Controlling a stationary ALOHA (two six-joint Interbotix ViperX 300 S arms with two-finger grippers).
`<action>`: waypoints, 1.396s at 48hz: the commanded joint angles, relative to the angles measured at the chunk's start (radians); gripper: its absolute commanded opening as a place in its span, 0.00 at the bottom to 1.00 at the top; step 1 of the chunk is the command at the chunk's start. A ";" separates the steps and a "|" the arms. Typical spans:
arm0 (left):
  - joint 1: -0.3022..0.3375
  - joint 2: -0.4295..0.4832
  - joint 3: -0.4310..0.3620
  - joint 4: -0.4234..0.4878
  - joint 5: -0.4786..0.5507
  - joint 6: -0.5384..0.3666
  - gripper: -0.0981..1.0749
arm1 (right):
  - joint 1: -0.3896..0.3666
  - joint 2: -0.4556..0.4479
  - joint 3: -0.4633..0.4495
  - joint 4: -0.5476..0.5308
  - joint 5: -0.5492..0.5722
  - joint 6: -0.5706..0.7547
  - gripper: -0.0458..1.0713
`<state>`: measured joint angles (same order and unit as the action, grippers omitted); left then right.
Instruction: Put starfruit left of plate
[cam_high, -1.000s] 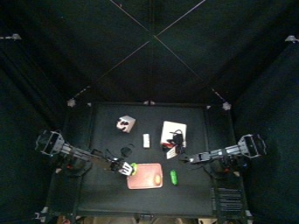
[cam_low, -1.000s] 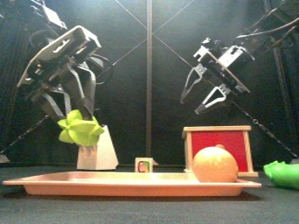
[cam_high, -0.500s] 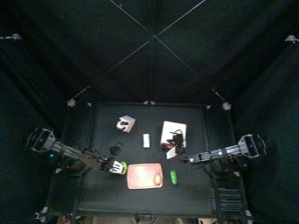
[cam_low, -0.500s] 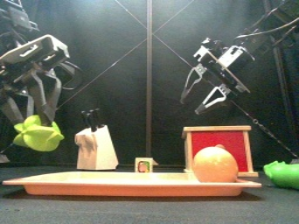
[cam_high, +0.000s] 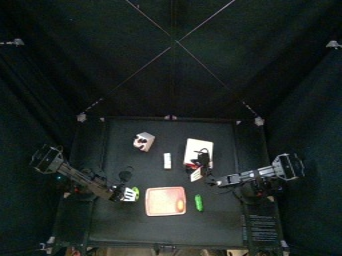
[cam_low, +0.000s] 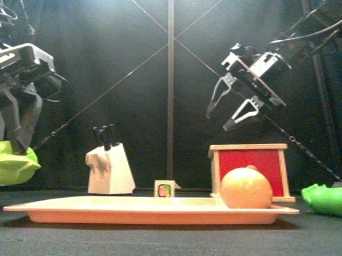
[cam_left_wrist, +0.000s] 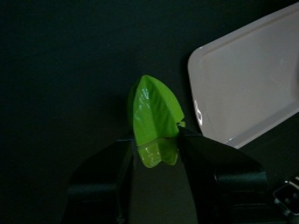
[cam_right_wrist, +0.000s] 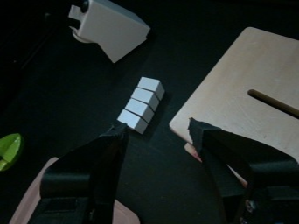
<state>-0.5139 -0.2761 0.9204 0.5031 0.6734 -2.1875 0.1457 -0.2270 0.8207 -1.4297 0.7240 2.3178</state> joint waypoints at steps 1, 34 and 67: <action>-0.028 0.018 -0.014 0.031 0.008 -0.057 0.68 | -0.002 -0.025 -0.012 -0.003 0.005 0.000 0.85; -0.080 0.074 -0.006 0.060 0.002 -0.146 0.88 | -0.002 -0.021 -0.015 -0.003 0.005 0.002 0.85; -0.080 -0.037 0.000 0.112 0.049 -0.140 0.92 | -0.003 -0.018 -0.015 -0.003 0.005 0.000 0.85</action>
<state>-0.5921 -0.2991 0.9327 0.5937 0.7194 -2.3301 0.1442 -0.2270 0.8191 -1.4297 0.7240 2.3163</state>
